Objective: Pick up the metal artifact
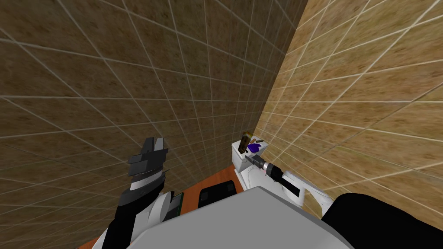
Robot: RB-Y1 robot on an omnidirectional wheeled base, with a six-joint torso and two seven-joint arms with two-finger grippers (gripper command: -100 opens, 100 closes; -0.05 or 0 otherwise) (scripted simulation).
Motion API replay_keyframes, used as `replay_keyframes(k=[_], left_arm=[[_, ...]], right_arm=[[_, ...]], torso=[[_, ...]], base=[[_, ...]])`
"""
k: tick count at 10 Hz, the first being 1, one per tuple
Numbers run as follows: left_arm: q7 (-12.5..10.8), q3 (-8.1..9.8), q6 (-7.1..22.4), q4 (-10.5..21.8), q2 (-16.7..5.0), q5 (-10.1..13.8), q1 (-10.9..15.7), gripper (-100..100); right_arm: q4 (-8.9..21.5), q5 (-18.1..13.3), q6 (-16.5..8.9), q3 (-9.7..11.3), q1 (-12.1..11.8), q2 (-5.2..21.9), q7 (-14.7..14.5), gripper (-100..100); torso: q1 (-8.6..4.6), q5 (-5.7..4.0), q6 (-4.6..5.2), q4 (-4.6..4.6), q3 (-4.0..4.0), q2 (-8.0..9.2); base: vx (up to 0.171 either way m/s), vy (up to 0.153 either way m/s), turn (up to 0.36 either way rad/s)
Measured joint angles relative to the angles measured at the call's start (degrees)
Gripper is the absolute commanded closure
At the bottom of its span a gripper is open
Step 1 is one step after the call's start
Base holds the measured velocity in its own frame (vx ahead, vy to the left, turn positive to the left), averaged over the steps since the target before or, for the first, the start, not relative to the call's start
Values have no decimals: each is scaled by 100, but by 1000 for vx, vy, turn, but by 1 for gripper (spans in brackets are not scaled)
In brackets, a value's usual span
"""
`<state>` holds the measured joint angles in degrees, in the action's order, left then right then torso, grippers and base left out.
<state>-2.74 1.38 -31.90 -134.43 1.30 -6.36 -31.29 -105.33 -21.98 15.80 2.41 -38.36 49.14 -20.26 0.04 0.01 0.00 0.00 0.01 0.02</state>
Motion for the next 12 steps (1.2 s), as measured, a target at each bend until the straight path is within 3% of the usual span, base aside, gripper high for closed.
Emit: replay_keyframes(k=[7, 11, 12], left_arm=[[0, 0, 0, 0, 0, 0, 0, 0], [0, 0, 0, 0, 0, 0, 0, 0], [0, 0, 0, 0, 0, 0, 0, 0]], right_arm=[[431, -739, -340, 202, 314, 1146, -205, -100], [602, -1089, -508, 317, 466, 1626, -304, -100], [607, -1097, -516, 321, 470, 1634, -310, 0]], torso=[[5, 1, 1, 1, 2, 4], [7, 1, 3, 1, 1, 2], [3, 0, 4, 1, 1, 2]], base=[[-16, 16, 88], [-8, 19, 56], [0, 0, 0]])
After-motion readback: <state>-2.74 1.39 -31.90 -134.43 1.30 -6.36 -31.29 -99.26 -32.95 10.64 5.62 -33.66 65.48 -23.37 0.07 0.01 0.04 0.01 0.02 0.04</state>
